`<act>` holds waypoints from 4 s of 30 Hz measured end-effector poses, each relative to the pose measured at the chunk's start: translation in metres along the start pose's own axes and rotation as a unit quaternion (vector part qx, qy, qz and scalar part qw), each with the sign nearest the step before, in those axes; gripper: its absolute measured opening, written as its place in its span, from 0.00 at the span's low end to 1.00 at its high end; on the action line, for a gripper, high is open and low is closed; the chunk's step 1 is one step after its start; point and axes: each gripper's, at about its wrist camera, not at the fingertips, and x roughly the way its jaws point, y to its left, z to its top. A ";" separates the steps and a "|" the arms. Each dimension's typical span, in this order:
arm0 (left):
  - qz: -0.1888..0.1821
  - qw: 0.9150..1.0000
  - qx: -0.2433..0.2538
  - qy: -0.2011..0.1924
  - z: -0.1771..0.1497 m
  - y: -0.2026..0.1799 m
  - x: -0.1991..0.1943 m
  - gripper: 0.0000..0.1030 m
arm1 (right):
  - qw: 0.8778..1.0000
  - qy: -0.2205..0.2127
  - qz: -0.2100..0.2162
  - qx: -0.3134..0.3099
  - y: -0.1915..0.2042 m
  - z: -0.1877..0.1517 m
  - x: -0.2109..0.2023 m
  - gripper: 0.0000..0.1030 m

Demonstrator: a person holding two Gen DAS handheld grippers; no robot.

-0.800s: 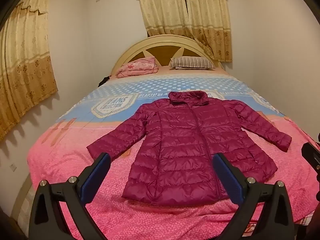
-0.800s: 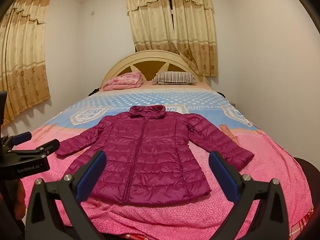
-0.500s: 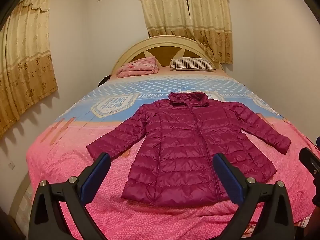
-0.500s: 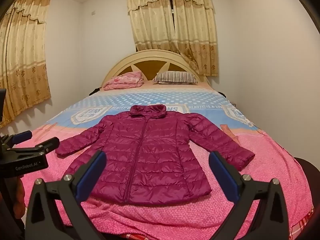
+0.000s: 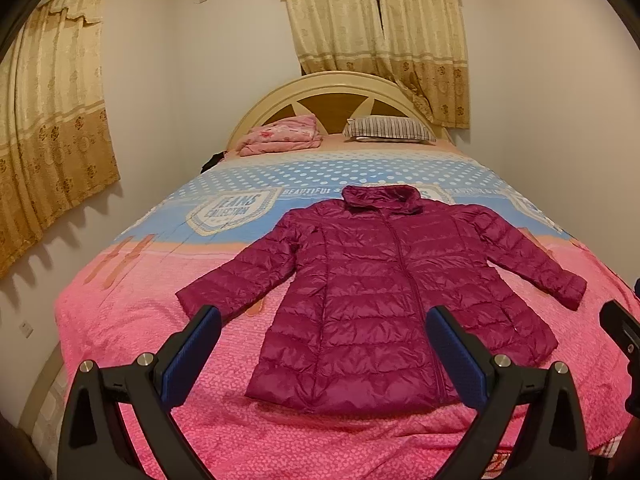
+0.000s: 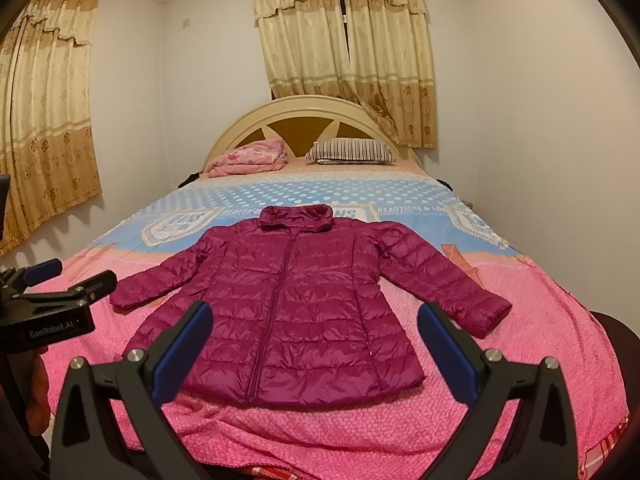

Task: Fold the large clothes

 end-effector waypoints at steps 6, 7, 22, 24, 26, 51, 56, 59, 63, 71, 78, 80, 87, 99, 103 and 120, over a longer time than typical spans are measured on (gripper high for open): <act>0.004 1.000 -0.005 -0.003 0.001 0.003 0.002 0.99 | 1.000 0.003 0.001 0.001 -0.002 -0.001 0.002 1.00; 0.004 1.000 -0.005 -0.003 0.001 0.003 0.002 0.99 | 1.000 0.003 0.001 0.001 -0.002 -0.001 0.002 1.00; 0.007 1.000 -0.007 -0.004 0.000 0.006 0.004 0.99 | 1.000 0.012 0.003 0.001 -0.001 -0.006 0.007 1.00; 0.007 1.000 -0.007 -0.004 0.001 0.006 0.004 0.99 | 1.000 0.013 0.004 0.001 0.000 -0.007 0.007 1.00; 0.007 1.000 -0.007 -0.003 0.001 0.007 0.004 0.99 | 1.000 0.013 0.003 0.001 -0.001 -0.006 0.008 1.00; 0.011 1.000 -0.012 -0.004 0.003 0.014 0.008 0.99 | 1.000 0.019 0.007 0.001 0.004 -0.008 0.009 1.00; 0.010 1.000 -0.011 -0.003 0.004 0.014 0.009 0.99 | 1.000 0.018 0.005 0.000 0.003 -0.007 0.009 1.00; 0.010 1.000 -0.011 -0.002 0.004 0.013 0.008 0.99 | 1.000 0.019 0.006 0.000 0.004 -0.007 0.009 1.00; 0.010 1.000 -0.012 -0.002 0.003 0.013 0.008 0.99 | 1.000 0.020 0.007 0.001 0.004 -0.008 0.009 1.00; 0.001 1.000 -0.007 0.007 0.000 0.010 0.017 0.99 | 0.999 0.027 0.024 0.007 0.002 -0.011 0.017 1.00; 0.022 1.000 0.004 0.012 -0.003 0.008 0.053 0.99 | 0.996 0.065 0.026 0.060 -0.044 -0.026 0.058 1.00; 0.024 0.999 0.009 0.025 -0.004 0.006 0.070 0.99 | 0.994 0.083 0.006 0.075 -0.063 -0.034 0.074 1.00; 0.022 0.998 0.019 0.054 -0.003 -0.007 0.143 0.99 | 0.980 0.121 -0.057 0.147 -0.145 -0.050 0.117 0.91; 0.045 0.996 0.023 0.077 0.021 -0.012 0.249 0.99 | 0.939 0.181 -0.118 0.266 -0.270 -0.057 0.183 0.62; 0.057 0.994 0.033 0.091 0.024 -0.007 0.268 0.99 | 0.936 0.204 -0.099 0.268 -0.281 -0.061 0.200 0.37; 0.073 0.992 0.005 0.107 0.054 0.042 0.296 0.99 | 0.983 0.127 -0.083 0.100 -0.229 0.034 0.202 0.14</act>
